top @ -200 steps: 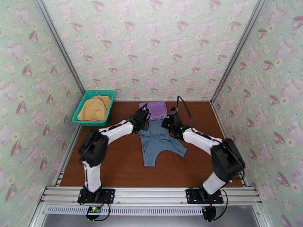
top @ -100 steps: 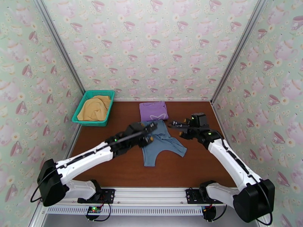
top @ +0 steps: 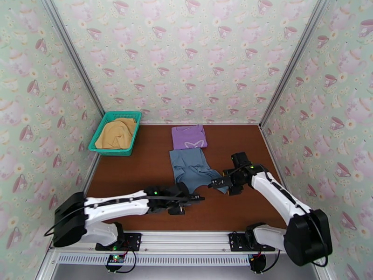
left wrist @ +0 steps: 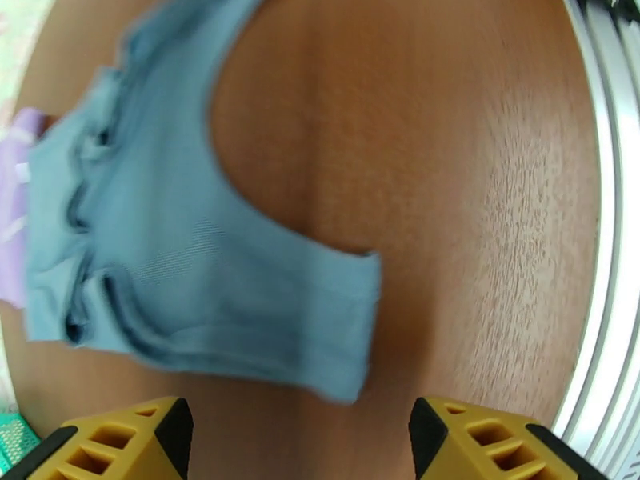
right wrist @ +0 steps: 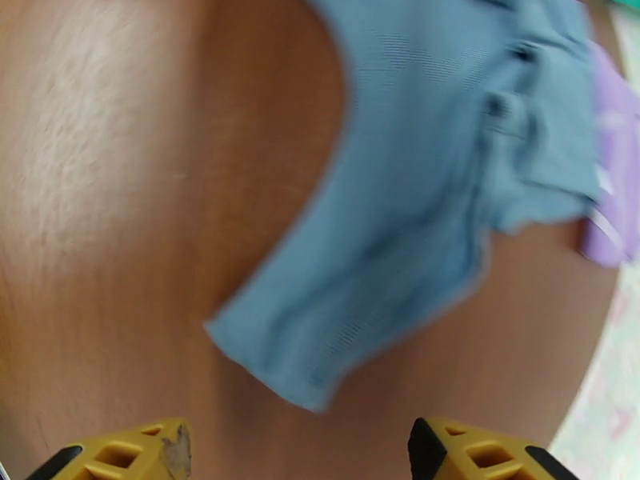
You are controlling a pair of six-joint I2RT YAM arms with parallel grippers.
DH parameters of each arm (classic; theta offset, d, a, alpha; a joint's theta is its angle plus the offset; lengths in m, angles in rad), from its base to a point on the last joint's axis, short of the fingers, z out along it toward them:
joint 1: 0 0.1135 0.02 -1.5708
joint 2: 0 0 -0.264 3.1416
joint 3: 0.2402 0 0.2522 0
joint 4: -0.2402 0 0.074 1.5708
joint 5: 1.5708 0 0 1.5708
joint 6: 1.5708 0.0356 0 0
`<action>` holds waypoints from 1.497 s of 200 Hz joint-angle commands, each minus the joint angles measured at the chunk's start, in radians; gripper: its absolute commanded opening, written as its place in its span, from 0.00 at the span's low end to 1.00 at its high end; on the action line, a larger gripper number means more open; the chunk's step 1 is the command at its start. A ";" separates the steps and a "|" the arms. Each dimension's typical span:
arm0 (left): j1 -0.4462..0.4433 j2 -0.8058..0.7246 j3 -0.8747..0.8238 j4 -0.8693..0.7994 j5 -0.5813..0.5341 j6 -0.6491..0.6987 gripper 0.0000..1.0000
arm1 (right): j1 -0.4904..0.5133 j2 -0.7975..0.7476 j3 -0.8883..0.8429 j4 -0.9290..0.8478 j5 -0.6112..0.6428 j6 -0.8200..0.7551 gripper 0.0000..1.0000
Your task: Fold and stack the mixed laundry pile
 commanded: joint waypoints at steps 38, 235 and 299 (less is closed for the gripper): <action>0.002 0.159 0.004 0.094 0.007 -0.021 0.75 | 0.035 0.080 -0.040 0.051 0.070 -0.065 0.75; 0.044 0.212 0.213 -0.240 -0.056 -0.139 0.00 | 0.035 0.114 0.068 0.212 0.023 0.148 0.00; 0.137 0.094 0.316 -0.278 -0.100 -0.032 0.00 | 0.035 0.125 0.253 0.259 -0.161 0.355 0.00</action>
